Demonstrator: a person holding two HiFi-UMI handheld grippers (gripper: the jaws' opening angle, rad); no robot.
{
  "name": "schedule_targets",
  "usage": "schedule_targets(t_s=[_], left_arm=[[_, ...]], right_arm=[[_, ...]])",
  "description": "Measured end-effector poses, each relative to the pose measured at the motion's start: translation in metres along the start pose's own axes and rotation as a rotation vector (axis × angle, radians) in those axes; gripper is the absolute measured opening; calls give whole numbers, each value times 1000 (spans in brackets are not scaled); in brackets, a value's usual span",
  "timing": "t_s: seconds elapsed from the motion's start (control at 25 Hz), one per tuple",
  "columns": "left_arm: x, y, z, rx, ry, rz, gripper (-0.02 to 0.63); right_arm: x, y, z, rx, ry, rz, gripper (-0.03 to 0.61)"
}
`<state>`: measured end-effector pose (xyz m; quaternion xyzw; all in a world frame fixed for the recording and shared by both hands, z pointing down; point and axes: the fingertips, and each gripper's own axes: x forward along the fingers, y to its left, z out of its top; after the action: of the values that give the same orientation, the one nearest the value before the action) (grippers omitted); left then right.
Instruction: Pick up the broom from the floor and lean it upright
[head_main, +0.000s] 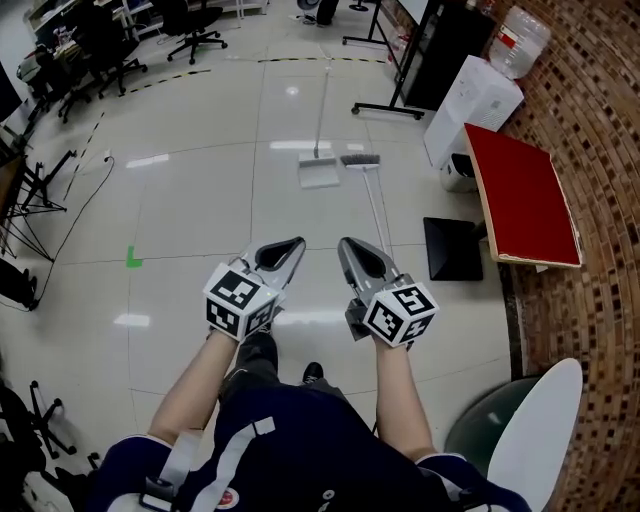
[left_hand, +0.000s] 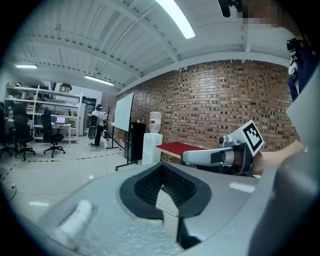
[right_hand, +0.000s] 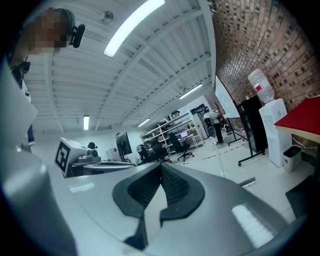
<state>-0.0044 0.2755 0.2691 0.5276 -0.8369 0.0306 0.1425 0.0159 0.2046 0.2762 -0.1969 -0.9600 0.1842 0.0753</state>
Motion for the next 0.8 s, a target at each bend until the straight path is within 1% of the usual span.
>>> schedule_targets(t_s=[0.2, 0.28, 0.44, 0.6, 0.8], left_arm=[[36, 49, 1, 7, 11, -79, 0], [51, 70, 1, 10, 19, -123, 0], [81, 109, 12, 1, 3, -219, 0], [116, 125, 8, 9, 20, -340, 0], [157, 124, 0, 17, 69, -464, 0]], right_arm=[[43, -27, 9, -26, 11, -84, 5], [61, -37, 13, -44, 19, -131, 5], [94, -59, 29, -94, 37, -234, 6], [104, -80, 28, -94, 50, -347, 5], [89, -111, 17, -58, 87, -474, 5]])
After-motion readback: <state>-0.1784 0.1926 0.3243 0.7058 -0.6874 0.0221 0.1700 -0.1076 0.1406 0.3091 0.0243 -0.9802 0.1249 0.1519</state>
